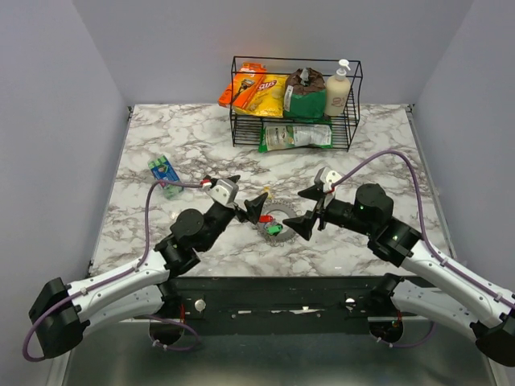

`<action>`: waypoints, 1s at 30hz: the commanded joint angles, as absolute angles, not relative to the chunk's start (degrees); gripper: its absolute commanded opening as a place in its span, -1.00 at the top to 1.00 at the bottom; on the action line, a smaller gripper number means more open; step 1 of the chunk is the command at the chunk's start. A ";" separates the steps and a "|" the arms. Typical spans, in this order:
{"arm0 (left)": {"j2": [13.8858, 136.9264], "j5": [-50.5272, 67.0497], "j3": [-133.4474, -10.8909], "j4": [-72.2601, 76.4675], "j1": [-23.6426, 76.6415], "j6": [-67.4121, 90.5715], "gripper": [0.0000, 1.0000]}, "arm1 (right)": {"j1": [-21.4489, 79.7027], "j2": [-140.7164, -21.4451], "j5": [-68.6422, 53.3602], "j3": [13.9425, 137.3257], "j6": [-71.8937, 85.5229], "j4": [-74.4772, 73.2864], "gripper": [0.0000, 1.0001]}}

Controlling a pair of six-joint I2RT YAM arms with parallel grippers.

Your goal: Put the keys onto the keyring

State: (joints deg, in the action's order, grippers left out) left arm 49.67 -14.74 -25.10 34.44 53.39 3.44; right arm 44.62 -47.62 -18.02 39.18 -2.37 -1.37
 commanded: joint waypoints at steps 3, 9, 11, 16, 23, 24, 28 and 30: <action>45.09 -30.74 -32.25 17.77 53.70 10.79 -0.97 | 44.56 -47.28 -18.28 38.76 -2.11 -0.62 -0.99; 48.42 -34.36 -38.49 6.86 53.70 11.51 -0.97 | 44.56 -48.60 -18.19 38.76 -1.76 -0.53 -0.99; 49.39 -35.33 -40.07 2.91 53.70 15.79 -0.97 | 44.56 -49.65 -17.84 38.93 -1.85 -0.53 -1.00; 52.82 -30.77 -41.04 2.20 53.70 15.55 -0.97 | 44.47 -51.68 -18.10 39.64 -1.06 -0.53 -0.99; 54.58 -28.66 -40.96 3.43 53.70 13.72 -0.97 | 44.56 -53.35 -18.63 40.25 -0.53 1.58 -0.99; 54.58 -28.30 -40.87 3.60 53.70 13.36 -0.97 | 44.56 -53.35 -18.55 40.17 -0.61 1.58 -0.99; 54.58 -25.32 -40.69 3.78 53.70 11.87 -0.97 | 44.56 -53.70 -17.84 40.25 -0.53 1.93 -1.00; 54.75 -23.74 -40.52 3.69 53.70 11.78 -0.97 | 44.65 -53.88 -17.84 40.25 -0.35 2.02 -0.99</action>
